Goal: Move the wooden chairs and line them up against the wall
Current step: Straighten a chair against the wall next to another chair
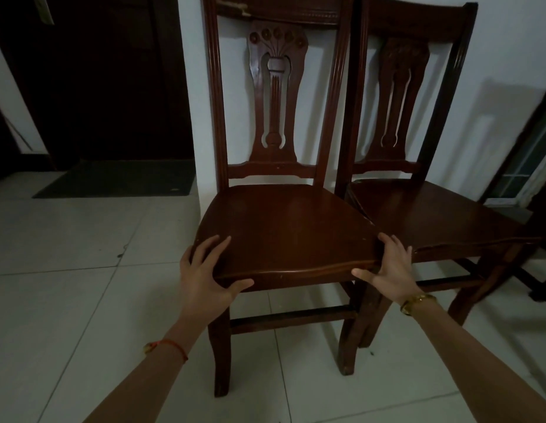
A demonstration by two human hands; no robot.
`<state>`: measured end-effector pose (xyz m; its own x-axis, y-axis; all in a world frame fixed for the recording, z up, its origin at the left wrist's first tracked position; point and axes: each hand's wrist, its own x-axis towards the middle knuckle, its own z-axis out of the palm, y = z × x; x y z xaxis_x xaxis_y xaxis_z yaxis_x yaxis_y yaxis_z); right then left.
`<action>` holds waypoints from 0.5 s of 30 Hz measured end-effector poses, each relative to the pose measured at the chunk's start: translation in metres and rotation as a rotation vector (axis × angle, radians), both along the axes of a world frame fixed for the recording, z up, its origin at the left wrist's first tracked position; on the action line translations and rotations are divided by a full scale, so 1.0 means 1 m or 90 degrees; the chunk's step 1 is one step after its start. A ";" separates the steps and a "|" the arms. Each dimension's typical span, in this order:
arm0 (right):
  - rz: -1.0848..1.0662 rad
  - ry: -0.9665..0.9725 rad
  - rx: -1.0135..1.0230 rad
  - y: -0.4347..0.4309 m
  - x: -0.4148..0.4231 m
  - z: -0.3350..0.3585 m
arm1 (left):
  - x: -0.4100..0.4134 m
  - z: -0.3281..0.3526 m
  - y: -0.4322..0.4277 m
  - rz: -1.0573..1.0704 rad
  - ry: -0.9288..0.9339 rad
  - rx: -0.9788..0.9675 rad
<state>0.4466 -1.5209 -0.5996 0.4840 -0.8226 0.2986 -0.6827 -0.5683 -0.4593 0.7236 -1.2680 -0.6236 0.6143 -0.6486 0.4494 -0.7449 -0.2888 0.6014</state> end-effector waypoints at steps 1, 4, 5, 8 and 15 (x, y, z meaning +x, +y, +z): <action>0.001 0.010 0.001 -0.001 0.002 -0.001 | 0.002 -0.001 -0.002 0.002 -0.002 0.005; -0.001 0.017 0.011 -0.005 0.006 -0.003 | 0.007 -0.003 -0.006 -0.003 0.000 0.006; 0.001 0.018 0.007 -0.007 0.009 -0.003 | 0.009 -0.003 -0.007 -0.004 -0.002 0.002; 0.010 0.015 0.009 -0.013 0.013 -0.002 | 0.017 -0.002 -0.012 -0.003 0.011 0.025; 0.024 0.022 0.029 -0.013 0.012 -0.003 | 0.020 0.000 -0.011 -0.003 0.027 0.046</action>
